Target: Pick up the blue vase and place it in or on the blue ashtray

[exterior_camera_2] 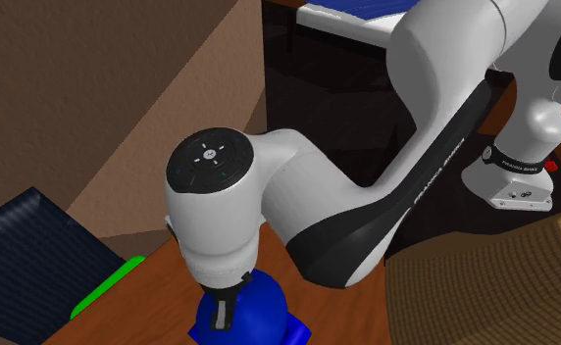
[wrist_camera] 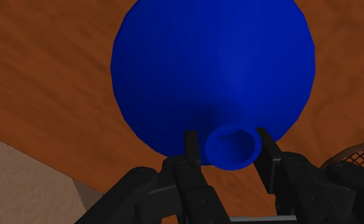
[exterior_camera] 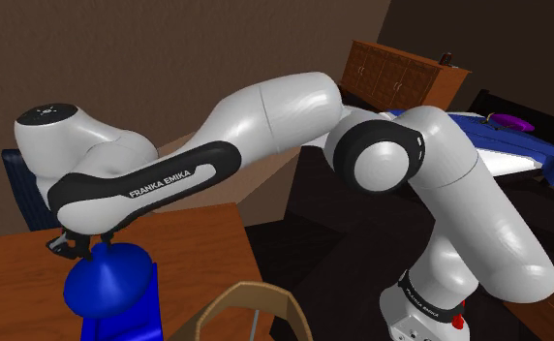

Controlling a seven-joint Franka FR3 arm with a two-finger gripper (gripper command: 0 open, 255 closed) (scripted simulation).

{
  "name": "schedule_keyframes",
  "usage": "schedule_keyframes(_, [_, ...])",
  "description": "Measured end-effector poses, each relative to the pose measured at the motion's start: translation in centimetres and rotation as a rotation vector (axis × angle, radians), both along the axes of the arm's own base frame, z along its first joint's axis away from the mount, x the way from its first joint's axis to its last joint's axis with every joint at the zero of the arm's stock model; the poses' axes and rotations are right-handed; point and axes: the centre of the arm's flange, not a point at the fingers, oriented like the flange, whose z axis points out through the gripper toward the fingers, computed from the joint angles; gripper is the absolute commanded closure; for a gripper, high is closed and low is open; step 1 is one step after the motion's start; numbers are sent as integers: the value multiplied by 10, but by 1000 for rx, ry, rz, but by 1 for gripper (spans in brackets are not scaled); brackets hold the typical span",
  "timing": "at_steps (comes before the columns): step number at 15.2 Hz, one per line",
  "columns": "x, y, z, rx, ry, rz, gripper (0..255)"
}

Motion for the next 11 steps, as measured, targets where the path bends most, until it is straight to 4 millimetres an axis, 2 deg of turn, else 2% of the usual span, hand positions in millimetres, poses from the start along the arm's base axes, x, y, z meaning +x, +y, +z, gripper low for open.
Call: schedule_keyframes(11, [0, 0, -54, 0, 0, 0, 255])
